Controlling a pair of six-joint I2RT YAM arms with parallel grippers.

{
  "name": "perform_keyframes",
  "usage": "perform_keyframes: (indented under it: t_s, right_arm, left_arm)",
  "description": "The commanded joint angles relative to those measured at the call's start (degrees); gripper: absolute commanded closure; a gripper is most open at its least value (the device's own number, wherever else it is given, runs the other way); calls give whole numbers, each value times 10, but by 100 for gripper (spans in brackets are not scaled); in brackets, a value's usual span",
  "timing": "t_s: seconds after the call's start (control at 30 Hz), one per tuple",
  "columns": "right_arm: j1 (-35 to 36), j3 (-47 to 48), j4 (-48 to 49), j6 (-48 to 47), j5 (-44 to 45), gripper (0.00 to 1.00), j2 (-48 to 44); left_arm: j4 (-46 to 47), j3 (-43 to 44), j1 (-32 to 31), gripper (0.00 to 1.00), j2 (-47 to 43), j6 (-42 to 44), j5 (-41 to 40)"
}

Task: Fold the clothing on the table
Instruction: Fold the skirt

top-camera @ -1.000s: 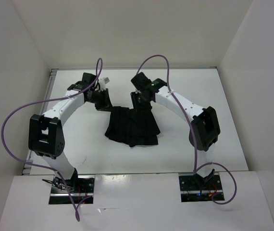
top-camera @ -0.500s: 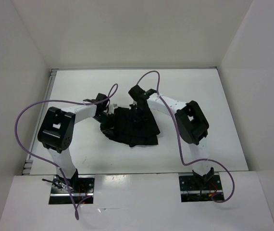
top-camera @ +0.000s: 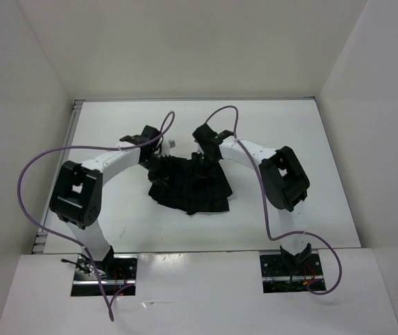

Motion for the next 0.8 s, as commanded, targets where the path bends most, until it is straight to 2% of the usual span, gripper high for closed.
perform_keyframes:
  t_s: [0.0, 0.03, 0.07, 0.13, 0.2, 0.27, 0.4, 0.5, 0.77]
  right_arm:
    - [-26, 68, -14, -9, 39, 60, -107]
    - [-33, 86, -19, -9, 47, 57, -140]
    - [-40, 92, -24, -9, 62, 54, -157]
    - [-66, 92, -24, -3, 80, 47, -190]
    - [-93, 74, -24, 3, 107, 44, -245]
    - [-115, 23, -6, 9, 112, 41, -304]
    - [-193, -108, 33, 20, 75, 36, -388]
    - [-226, -172, 47, 26, 52, 35, -432]
    - [-265, -238, 28, 26, 52, 35, -471]
  left_arm:
    - [-6, 83, 3, 78, -90, 5, 9]
    - [-6, 98, 9, 67, -97, 5, 9]
    - [-6, 112, 15, 61, -105, 5, 9]
    - [0, 139, 28, 57, -128, 0, 14]
    - [9, 139, 37, 48, -155, 0, 9]
    - [26, 130, 54, 44, -178, 0, 1]
    - [37, 86, 80, 40, -212, 0, -5]
    - [44, 53, 87, 40, -230, -11, -30]
    - [49, 16, 104, 40, -252, -17, -35]
